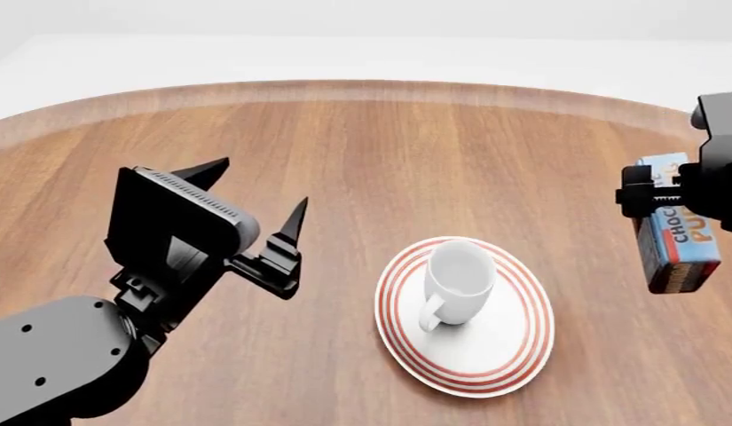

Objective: Pick up the white mug and put it on the plate, and put the chocolate pudding to the right of the plate.

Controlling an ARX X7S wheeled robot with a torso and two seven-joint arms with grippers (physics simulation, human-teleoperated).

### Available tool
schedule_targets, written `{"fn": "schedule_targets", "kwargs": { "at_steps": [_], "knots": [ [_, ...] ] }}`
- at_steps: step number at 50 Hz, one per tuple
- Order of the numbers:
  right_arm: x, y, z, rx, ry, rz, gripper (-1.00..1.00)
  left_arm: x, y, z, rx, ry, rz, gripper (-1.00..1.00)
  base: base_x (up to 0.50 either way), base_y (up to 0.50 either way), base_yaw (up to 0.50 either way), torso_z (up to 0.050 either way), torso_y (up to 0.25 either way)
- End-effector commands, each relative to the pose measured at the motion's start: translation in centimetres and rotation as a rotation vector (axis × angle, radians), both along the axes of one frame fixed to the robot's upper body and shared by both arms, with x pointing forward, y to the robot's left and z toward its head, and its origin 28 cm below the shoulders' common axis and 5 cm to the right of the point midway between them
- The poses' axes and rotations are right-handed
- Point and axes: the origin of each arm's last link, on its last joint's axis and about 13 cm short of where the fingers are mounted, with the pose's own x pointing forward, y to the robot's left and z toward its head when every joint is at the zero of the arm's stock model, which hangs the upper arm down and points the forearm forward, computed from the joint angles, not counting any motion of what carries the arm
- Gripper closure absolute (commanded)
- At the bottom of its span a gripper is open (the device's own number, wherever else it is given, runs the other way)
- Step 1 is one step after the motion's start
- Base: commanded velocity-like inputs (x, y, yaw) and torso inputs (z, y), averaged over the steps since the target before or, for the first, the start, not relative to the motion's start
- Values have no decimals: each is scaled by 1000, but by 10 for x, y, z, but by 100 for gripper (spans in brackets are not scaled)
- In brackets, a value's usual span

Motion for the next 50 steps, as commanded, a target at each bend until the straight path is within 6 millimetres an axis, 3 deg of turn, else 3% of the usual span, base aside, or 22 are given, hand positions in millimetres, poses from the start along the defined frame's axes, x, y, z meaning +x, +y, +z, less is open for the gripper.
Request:
{"fn": "schedule_targets", "kwargs": {
  "at_steps": [1,17,25,50],
  "knots": [
    [2,0,-14,31,16,14,100,1,-5,3,-14,-21,-44,-100,0,0,0,0,0],
    [-1,-7,-37,91,24,-14,100,1,-5,2,-12,-19,-43,-100,0,0,0,0,0],
    [-2,-10,-38,205,-39,-45,100,1,-6,1,-11,-18,-46,-100,0,0,0,0,0],
    [0,-11,-62,177,15,-62,100,2,-6,0,-10,-14,-45,-100,0,0,0,0,0]
  ]
}}
